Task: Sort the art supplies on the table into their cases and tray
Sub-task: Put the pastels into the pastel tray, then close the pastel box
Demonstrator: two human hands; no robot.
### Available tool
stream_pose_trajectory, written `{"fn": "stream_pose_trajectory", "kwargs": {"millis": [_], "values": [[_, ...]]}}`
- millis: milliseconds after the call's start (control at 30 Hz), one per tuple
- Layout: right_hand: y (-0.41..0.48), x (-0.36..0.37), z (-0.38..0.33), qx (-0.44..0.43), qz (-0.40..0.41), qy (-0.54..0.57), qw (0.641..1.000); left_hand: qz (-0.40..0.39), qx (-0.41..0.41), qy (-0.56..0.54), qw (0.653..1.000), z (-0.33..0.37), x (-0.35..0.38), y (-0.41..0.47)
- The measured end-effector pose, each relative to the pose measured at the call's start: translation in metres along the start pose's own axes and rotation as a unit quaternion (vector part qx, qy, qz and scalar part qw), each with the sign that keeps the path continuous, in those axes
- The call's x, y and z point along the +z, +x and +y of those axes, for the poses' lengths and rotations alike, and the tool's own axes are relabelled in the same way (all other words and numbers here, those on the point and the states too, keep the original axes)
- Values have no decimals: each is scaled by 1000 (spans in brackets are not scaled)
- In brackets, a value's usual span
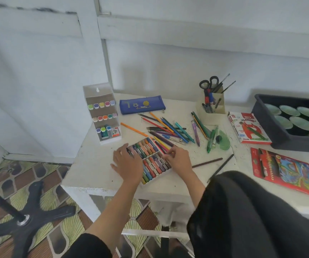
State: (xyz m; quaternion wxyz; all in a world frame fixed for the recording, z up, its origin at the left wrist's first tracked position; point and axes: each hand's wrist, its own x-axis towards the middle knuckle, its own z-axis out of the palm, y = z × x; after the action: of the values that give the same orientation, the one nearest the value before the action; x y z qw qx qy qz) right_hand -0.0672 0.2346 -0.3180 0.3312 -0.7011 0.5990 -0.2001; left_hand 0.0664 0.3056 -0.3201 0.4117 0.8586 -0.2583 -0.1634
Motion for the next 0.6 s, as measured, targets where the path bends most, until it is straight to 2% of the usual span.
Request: {"fn": "stream_pose_trajectory", "kwargs": {"millis": [100,167,233,367,600], "values": [[0,-22,12,-34,77,116,990,-26,102,-66,992,28,10,-18],[6,-46,25,-7,86,179,980,-89,136,-85,983,48,22,-27],[16,-77,42,9,80,197,977,-140,149,-87,975,71,36,-35],[45,-151,90,9,72,116,991,-239,125,-129,954,115,82,-49],[98,-243,167,35,111,-10,993,-363,75,-121,921,199,185,-81]]}}
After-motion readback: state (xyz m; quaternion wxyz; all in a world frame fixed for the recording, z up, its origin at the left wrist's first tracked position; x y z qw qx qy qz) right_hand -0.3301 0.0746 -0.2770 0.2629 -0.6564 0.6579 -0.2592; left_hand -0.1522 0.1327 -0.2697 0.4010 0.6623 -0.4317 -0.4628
